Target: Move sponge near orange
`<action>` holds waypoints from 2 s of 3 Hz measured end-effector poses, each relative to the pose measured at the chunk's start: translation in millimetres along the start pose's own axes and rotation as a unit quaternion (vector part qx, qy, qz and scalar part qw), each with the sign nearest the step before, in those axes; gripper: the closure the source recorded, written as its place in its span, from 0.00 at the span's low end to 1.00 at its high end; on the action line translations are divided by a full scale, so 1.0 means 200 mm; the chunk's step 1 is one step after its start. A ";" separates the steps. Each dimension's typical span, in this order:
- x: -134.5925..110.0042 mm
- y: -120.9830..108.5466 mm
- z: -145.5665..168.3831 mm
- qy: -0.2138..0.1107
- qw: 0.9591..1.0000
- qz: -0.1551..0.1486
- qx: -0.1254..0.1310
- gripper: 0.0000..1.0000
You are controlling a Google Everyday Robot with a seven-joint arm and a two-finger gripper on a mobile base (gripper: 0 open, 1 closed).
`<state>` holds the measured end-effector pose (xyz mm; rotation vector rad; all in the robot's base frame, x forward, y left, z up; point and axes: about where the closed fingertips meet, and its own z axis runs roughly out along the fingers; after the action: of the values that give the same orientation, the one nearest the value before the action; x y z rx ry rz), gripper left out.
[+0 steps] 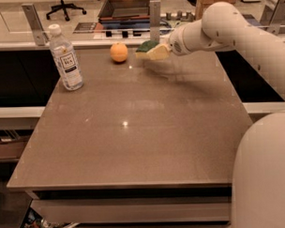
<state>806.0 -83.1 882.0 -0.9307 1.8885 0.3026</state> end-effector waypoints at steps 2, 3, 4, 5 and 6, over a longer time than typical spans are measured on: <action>0.08 0.07 0.15 -0.017 1.000 0.013 -0.017 1.00; 0.08 0.08 0.16 -0.016 1.000 0.013 -0.019 0.82; 0.08 0.09 0.18 -0.016 1.000 0.013 -0.021 0.59; 0.08 0.10 0.19 -0.015 1.000 0.013 -0.023 0.35; 0.08 0.11 0.20 -0.015 0.999 0.013 -0.025 0.13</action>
Offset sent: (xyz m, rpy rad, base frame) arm 0.0104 0.0237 -0.0383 0.0753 0.0003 0.0321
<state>812.1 -52.7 844.3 -0.9311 1.8746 0.3800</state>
